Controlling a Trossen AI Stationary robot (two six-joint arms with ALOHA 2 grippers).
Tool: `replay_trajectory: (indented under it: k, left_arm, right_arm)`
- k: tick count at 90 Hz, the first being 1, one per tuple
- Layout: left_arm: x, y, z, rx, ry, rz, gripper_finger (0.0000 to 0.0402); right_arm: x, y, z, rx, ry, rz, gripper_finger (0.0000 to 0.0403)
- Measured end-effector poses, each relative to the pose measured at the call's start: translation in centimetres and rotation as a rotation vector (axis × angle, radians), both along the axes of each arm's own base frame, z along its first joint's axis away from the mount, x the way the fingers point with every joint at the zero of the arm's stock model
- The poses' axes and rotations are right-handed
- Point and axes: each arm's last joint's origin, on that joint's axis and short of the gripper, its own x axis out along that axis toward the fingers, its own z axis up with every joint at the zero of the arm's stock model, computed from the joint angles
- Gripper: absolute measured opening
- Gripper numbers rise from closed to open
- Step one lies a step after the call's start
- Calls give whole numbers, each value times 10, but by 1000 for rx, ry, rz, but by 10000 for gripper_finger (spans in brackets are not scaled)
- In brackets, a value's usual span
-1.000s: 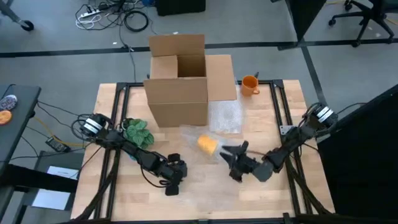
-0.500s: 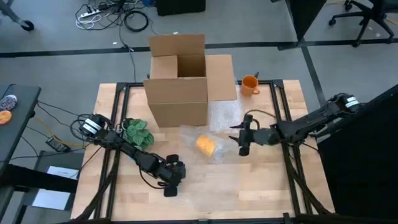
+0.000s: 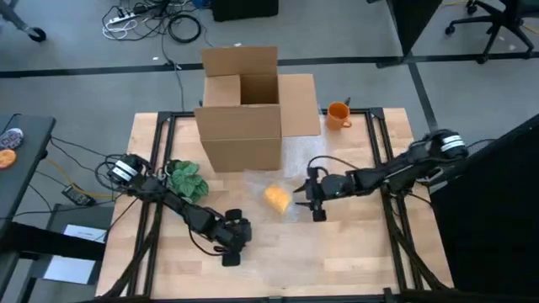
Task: Wrap mug
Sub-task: Wrap the yellow mug with the bubble wrap
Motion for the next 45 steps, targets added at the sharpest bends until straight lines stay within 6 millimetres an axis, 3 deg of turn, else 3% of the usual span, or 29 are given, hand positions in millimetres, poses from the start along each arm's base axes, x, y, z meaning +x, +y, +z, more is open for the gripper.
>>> replay_trajectory:
  k: [21, 31, 45]
  left_arm:
    - [2, 1, 0, 31, -32, -6, 117]
    - [1, 3, 4, 35, -29, -1, 117]
    - [-15, 12, 25, 52, 22, 3, 117]
  right_arm:
    - [27, 16, -8, -210, 19, -66, 170]
    - [33, 28, 0, -293, -8, -68, 170]
    - [34, 43, 15, -411, -55, -72, 170]
